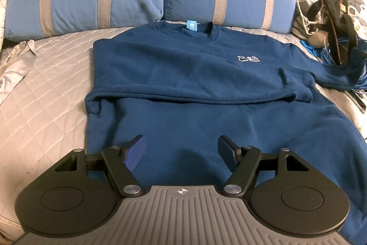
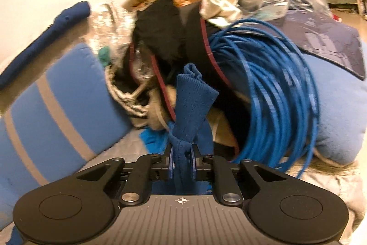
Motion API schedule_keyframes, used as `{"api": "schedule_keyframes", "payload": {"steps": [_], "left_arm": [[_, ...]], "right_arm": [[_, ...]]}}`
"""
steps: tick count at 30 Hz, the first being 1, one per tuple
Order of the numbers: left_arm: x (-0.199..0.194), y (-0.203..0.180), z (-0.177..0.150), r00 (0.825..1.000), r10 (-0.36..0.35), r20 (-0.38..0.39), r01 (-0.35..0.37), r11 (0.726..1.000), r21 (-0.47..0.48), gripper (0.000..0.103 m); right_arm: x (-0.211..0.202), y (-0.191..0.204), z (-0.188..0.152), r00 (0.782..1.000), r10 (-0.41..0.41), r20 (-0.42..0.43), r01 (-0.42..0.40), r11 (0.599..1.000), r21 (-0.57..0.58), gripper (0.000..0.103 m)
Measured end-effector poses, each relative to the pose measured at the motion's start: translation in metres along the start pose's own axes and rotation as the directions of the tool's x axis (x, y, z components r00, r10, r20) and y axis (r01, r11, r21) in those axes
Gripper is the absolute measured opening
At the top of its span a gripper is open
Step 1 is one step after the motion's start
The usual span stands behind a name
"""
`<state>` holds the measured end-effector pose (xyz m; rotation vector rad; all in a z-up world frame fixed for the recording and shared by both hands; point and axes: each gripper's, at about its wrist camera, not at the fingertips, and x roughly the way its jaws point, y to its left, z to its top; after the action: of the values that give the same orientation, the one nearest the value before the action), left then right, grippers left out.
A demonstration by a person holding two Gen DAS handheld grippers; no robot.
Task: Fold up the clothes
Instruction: 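Grasp the other sleeve cuff with the right gripper and lift it, then lay the held sleeve across the chest with the right gripper and release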
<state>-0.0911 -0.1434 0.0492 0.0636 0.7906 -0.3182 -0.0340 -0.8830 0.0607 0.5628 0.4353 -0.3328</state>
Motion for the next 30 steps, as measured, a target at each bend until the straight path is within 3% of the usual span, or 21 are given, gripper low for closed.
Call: {"api": "schedule_keyframes", "payload": {"steps": [6,13,19,30], "left_arm": [[0.000,0.000,-0.001,1.000,-0.001,0.004,0.001,1.000,-0.007,0.069],[0.000,0.001,-0.001,1.000,-0.009,0.003,0.010,1.000,-0.014,0.069],[-0.001,0.004,-0.002,0.999,-0.039,0.014,0.040,0.999,-0.022,0.069],[0.001,0.003,0.000,1.000,-0.031,-0.004,0.031,0.999,-0.027,0.069]], "right_arm": [[-0.003,0.027,-0.008,0.993,0.117,-0.035,-0.117,0.993,-0.020,0.016],[-0.005,0.060,-0.024,0.968,0.232,-0.091,-0.237,0.970,-0.045,0.016],[-0.005,0.088,-0.045,0.943,0.296,-0.151,-0.308,0.949,-0.062,0.016],[-0.003,0.144,-0.099,0.883,0.389,-0.262,-0.429,0.896,-0.116,0.016]]}}
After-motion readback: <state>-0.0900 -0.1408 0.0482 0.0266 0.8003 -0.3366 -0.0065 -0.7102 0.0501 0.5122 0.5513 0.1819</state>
